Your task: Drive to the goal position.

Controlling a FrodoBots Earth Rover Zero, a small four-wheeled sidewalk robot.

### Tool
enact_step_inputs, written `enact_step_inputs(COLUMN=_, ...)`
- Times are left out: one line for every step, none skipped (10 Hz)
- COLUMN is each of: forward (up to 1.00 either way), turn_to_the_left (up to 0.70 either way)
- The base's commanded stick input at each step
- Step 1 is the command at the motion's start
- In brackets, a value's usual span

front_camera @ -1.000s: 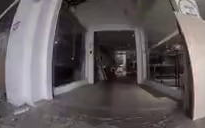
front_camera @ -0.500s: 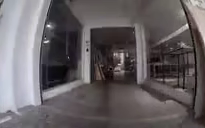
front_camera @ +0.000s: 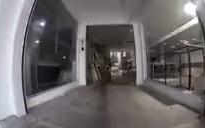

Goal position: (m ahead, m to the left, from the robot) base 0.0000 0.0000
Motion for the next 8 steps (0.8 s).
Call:
enact_step_inputs(forward=0.7, turn_to_the_left=-0.14)
enact_step_inputs(forward=0.7, turn_to_the_left=-0.14)
enact_step_inputs(forward=0.7, turn_to_the_left=-0.14)
enact_step_inputs(forward=0.7, turn_to_the_left=-0.14)
enact_step_inputs(forward=0.7, turn_to_the_left=-0.14)
enact_step_inputs(forward=0.7, turn_to_the_left=-0.14)
enact_step_inputs(forward=0.7, turn_to_the_left=-0.14)
enact_step_inputs(forward=0.7, turn_to_the_left=-0.11)
